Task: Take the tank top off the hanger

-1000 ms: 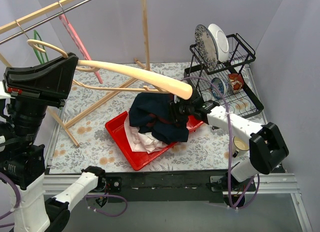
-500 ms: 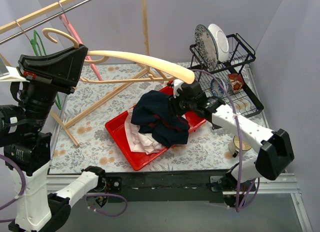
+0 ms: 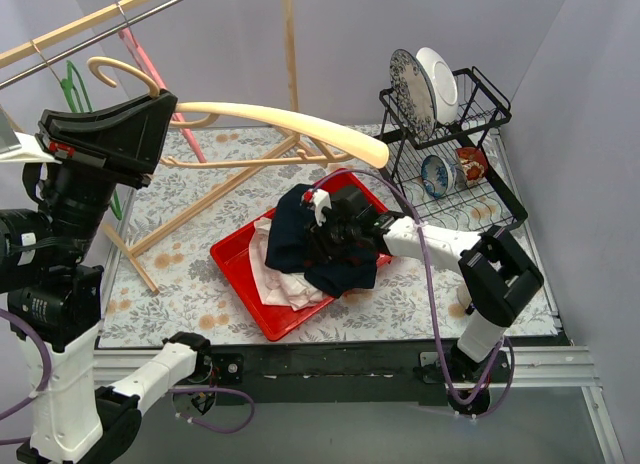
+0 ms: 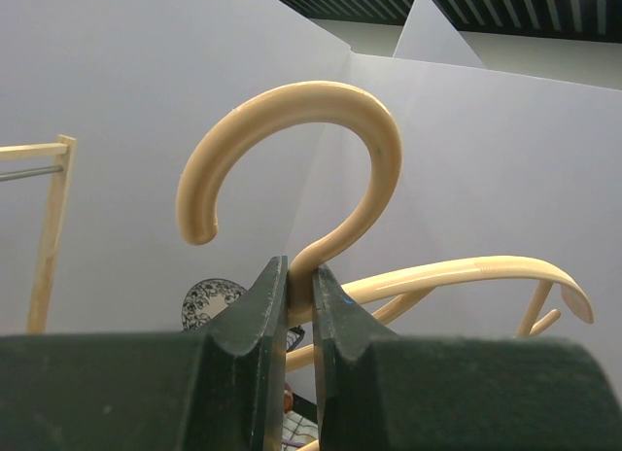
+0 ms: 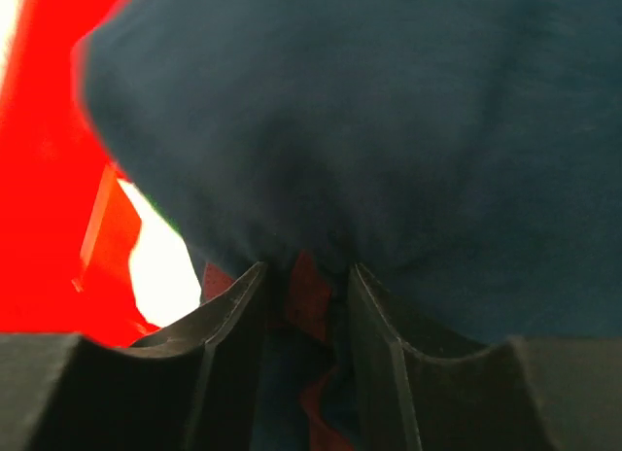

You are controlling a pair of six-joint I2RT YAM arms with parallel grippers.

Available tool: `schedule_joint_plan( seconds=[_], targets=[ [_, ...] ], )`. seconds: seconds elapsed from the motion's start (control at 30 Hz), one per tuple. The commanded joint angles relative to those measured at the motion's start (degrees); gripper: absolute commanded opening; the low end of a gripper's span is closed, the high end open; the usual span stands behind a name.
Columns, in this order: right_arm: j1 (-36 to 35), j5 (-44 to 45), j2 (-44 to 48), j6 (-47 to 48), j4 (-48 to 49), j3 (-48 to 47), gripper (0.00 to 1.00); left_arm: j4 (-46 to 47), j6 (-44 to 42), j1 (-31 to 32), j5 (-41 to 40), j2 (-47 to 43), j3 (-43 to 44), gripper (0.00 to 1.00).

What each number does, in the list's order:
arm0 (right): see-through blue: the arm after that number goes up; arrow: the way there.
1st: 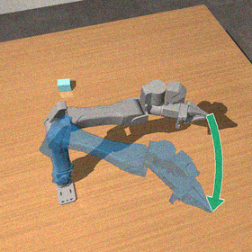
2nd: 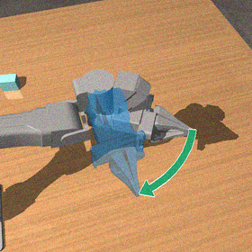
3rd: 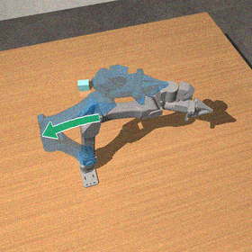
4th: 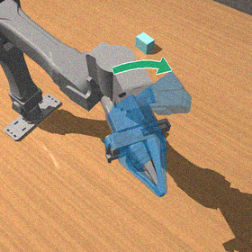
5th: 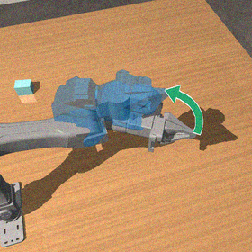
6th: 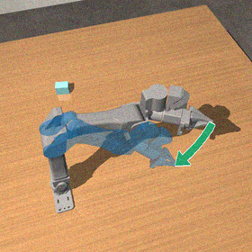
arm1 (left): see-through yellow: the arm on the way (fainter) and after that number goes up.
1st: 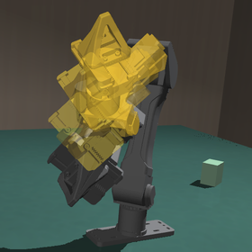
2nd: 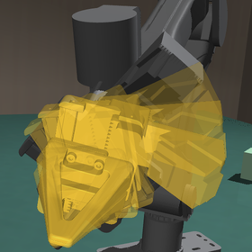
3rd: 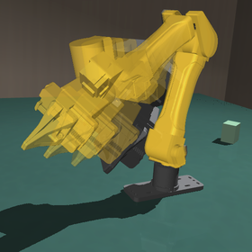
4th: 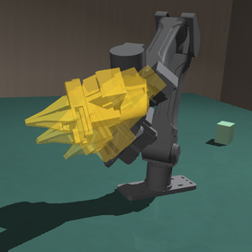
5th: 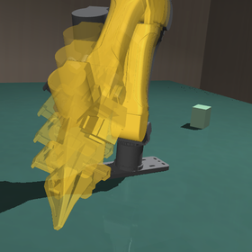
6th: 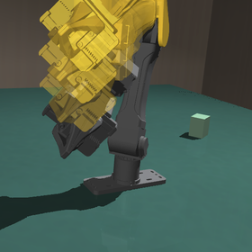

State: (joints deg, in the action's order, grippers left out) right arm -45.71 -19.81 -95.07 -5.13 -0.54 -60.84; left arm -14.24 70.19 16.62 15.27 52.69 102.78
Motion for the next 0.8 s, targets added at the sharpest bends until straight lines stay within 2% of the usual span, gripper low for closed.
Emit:
schedule_joint_plan(
  seconds=[0.0, 0.1, 0.23, 0.43, 0.6, 0.77],
  targets=[
    [-1.0, 1.9, 1.4, 4.0, -6.5, -1.9, 0.44, -1.2, -1.6, -0.2, -1.7, 0.6, 0.9, 0.0],
    [-0.9, 3.8, 6.0, 5.0, -11.2, -5.3, 0.48, -1.4, -1.6, -0.2, -1.5, 1.2, 1.8, 0.0],
    [-0.9, 3.9, 10.1, 8.6, -19.8, -9.3, 0.69, -2.0, -2.1, -0.2, -1.3, 2.1, 3.1, 0.0],
    [-0.9, 3.7, 15.5, 11.5, -30.6, -4.7, 0.79, -2.8, -1.9, -0.2, 0.1, 2.0, 3.9, 0.0],
    [-1.1, 1.4, 19.7, 12.9, -37.8, -2.7, 0.8, -2.8, -1.6, -0.2, 0.4, 1.8, 3.8, 0.0],
    [-2.0, 7.1, 18.6, 12.9, -37.7, -0.6, 0.81, -1.9, -1.2, -0.2, -0.4, 1.5, 2.2, 0.0]
  ],
)
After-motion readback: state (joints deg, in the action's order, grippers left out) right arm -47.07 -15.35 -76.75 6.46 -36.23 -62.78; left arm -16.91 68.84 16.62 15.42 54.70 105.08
